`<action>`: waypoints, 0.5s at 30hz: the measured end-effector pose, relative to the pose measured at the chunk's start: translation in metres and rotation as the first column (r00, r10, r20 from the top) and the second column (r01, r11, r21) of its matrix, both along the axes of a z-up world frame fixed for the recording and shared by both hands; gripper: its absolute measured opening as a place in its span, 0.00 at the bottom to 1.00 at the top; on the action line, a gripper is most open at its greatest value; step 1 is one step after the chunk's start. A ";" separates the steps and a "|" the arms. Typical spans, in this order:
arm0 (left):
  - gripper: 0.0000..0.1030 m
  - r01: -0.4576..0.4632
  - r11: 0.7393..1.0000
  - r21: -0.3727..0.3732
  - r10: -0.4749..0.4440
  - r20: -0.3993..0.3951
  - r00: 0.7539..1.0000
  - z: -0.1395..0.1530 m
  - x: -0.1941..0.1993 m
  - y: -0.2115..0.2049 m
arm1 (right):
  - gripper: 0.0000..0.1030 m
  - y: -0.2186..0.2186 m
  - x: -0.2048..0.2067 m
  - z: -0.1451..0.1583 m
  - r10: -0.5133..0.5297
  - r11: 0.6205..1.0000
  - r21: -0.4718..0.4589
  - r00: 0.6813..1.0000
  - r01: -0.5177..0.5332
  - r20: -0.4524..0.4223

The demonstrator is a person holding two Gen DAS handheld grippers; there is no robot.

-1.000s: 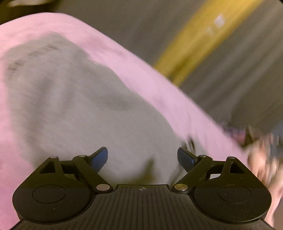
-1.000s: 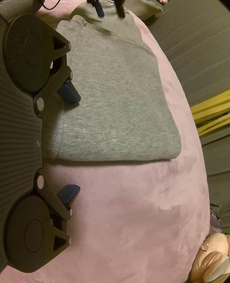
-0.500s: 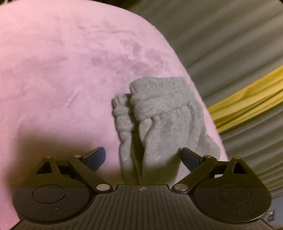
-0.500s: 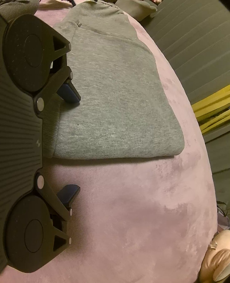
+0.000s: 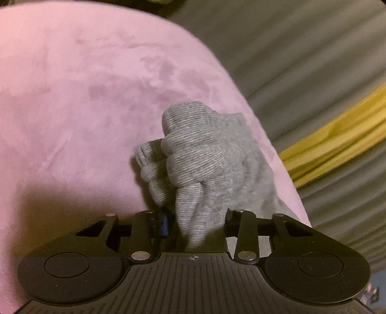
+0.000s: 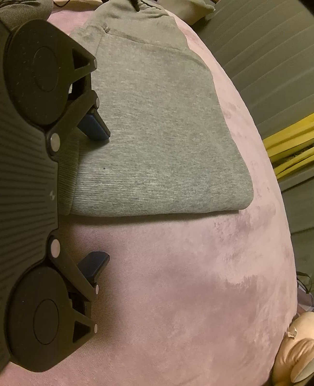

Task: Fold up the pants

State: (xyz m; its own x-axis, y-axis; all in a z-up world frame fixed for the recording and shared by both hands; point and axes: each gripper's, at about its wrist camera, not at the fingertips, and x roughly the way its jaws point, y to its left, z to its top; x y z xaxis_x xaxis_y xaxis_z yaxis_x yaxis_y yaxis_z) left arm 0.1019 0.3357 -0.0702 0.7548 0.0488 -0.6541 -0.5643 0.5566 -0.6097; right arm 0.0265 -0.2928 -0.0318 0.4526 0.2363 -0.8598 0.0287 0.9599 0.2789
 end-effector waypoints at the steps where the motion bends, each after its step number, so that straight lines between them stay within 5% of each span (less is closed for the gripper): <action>1: 0.42 0.009 1.000 0.009 -0.009 -0.002 1.000 0.001 0.000 -0.001 | 0.96 0.000 0.000 0.000 0.000 1.000 0.000 1.000 0.000 0.000; 5: 0.50 -0.023 0.998 -0.058 0.020 -0.051 0.999 -0.003 0.006 0.004 | 0.96 -0.001 0.000 0.000 0.003 1.000 0.003 1.000 -0.003 0.000; 8: 0.27 -0.054 0.997 -0.046 0.051 -0.063 0.997 0.008 0.007 -0.003 | 0.96 -0.001 0.002 0.001 0.001 1.000 0.002 1.000 -0.001 -0.002; 12: 0.21 0.088 0.984 0.158 -0.093 0.028 0.995 0.055 0.004 -0.043 | 0.96 0.000 0.000 0.004 -0.001 1.000 -0.008 1.000 0.001 0.008; 15: 0.21 0.225 0.915 0.335 -0.261 0.067 0.963 0.098 0.002 -0.093 | 0.96 -0.003 -0.004 0.008 -0.017 1.000 -0.007 0.999 0.017 0.033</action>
State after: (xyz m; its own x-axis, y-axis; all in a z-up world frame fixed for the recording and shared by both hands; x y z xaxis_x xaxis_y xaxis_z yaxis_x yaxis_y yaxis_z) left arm 0.1040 0.2432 0.0283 0.8350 0.0488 -0.5481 -0.3280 0.8438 -0.4246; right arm 0.0226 -0.2958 -0.0235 0.4844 0.2217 -0.8463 0.0364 0.9614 0.2727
